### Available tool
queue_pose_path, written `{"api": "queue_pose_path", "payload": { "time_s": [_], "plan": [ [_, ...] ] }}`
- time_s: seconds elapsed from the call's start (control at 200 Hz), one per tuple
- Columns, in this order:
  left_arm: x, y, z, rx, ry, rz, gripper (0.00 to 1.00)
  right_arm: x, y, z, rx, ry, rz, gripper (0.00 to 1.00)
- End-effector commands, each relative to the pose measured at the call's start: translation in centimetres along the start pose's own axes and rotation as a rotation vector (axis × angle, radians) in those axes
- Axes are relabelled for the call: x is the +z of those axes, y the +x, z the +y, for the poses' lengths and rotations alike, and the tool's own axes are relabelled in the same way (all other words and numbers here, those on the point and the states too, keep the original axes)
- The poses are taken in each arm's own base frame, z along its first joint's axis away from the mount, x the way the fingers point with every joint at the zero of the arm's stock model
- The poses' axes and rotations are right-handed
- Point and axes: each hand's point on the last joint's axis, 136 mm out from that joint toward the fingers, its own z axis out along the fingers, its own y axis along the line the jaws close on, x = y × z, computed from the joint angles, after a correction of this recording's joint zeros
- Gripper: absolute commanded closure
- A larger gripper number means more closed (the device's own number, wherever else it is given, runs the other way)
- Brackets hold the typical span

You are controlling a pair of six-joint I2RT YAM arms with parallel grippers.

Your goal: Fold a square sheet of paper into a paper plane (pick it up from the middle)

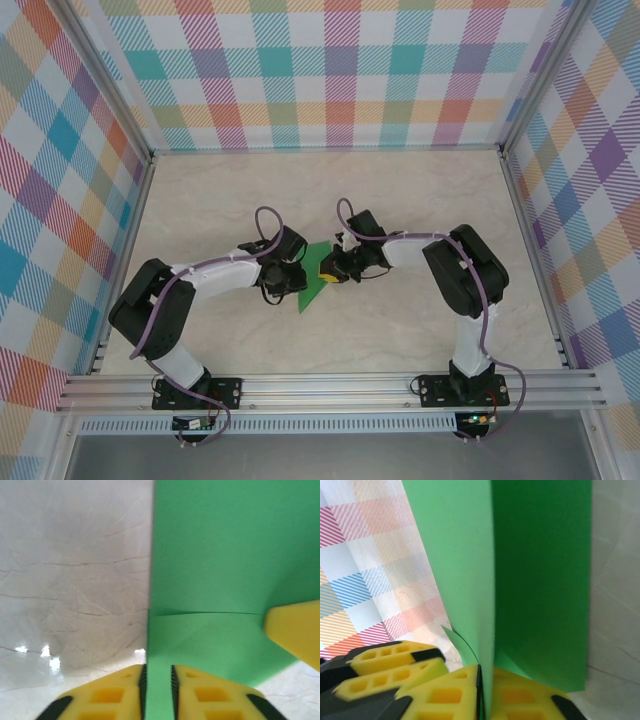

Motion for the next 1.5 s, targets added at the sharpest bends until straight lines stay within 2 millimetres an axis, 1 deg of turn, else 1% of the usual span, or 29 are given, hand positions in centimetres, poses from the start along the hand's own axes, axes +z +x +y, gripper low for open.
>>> {"api": "queue_pose_path", "payload": {
  "time_s": [0.0,0.12,0.215,0.375,0.43,0.54,0.615,0.675,0.74,0.765,0.815,0.845,0.905,0.95,0.965,1.005,1.1,1.17,1.235,1.36,1.4,1.495],
  "plan": [
    [-3.0,-2.0,-0.7,0.048,0.006,-0.066,0.72,-1.1,0.0,1.2,-0.027,0.020,-0.031,0.94],
    [-5.0,-3.1,-1.7,0.085,0.033,-0.112,0.59,-3.0,0.0,1.6,-0.032,0.058,-0.107,0.97],
    [-6.9,-3.9,-3.4,0.139,0.104,-0.154,0.54,-4.8,0.2,1.9,-0.025,0.080,-0.166,0.99],
    [-10.1,-4.6,-5.8,0.225,0.232,-0.230,0.39,-7.9,0.7,2.9,-0.019,0.116,-0.282,1.00],
    [-11.0,-4.7,-6.5,0.243,0.278,-0.253,0.33,-8.9,0.9,3.3,-0.013,0.130,-0.322,1.00],
    [-12.8,-4.5,-7.7,0.262,0.367,-0.290,0.25,-10.9,1.3,4.2,-0.012,0.148,-0.400,1.00],
    [-13.5,-4.1,-8.0,0.269,0.412,-0.303,0.19,-12.2,1.4,4.8,-0.028,0.173,-0.458,1.00],
    [-13.7,-3.8,-8.0,0.271,0.421,-0.301,0.16,-12.7,1.4,5.0,-0.032,0.191,-0.491,1.00],
    [-13.7,-3.4,-7.7,0.273,0.412,-0.296,0.13,-12.5,1.3,4.9,-0.006,0.187,-0.489,1.00],
    [-13.6,-3.4,-7.6,0.276,0.411,-0.297,0.09,-12.2,1.2,4.8,0.005,0.179,-0.486,1.00],
    [-13.4,-3.0,-7.4,0.273,0.409,-0.291,0.06,-11.2,1.1,4.5,0.026,0.158,-0.475,1.00],
    [-13.2,-2.8,-7.3,0.275,0.413,-0.284,0.05,-10.7,0.9,4.0,0.058,0.159,-0.471,1.00],
    [-13.0,-2.5,-7.1,0.276,0.414,-0.291,0.05,-9.6,0.5,3.5,0.098,0.145,-0.461,1.00],
    [-12.7,-2.4,-6.5,0.273,0.397,-0.302,0.05,-8.7,0.1,3.1,0.129,0.139,-0.455,1.00],
    [-12.9,-2.7,-6.9,0.281,0.414,-0.329,0.05,-8.5,0.0,3.0,0.137,0.138,-0.454,1.00],
    [-12.9,-2.8,-6.8,0.305,0.422,-0.358,0.05,-7.8,-0.4,2.7,0.164,0.135,-0.445,1.00],
    [-12.7,-2.5,-7.3,0.389,0.474,-0.418,0.06,-6.4,-1.0,2.8,0.177,0.114,-0.421,1.00],
    [-12.4,-2.6,-7.3,0.429,0.490,-0.473,0.08,-5.6,-1.1,2.1,0.208,0.127,-0.399,1.00],
    [-11.6,-2.8,-6.9,0.447,0.468,-0.499,0.09,-4.8,-1.0,1.8,0.228,0.133,-0.364,1.00],
    [-10.3,-3.1,-7.0,0.500,0.451,-0.514,0.11,-4.1,-0.5,1.0,0.268,0.168,-0.303,0.99],
    [-9.9,-3.1,-7.2,0.522,0.458,-0.524,0.12,-4.2,-0.4,0.8,0.282,0.178,-0.288,0.99],
    [-9.7,-2.9,-7.7,0.570,0.490,-0.578,0.11,-4.6,-0.5,0.5,0.319,0.212,-0.270,0.99]
  ]
}}
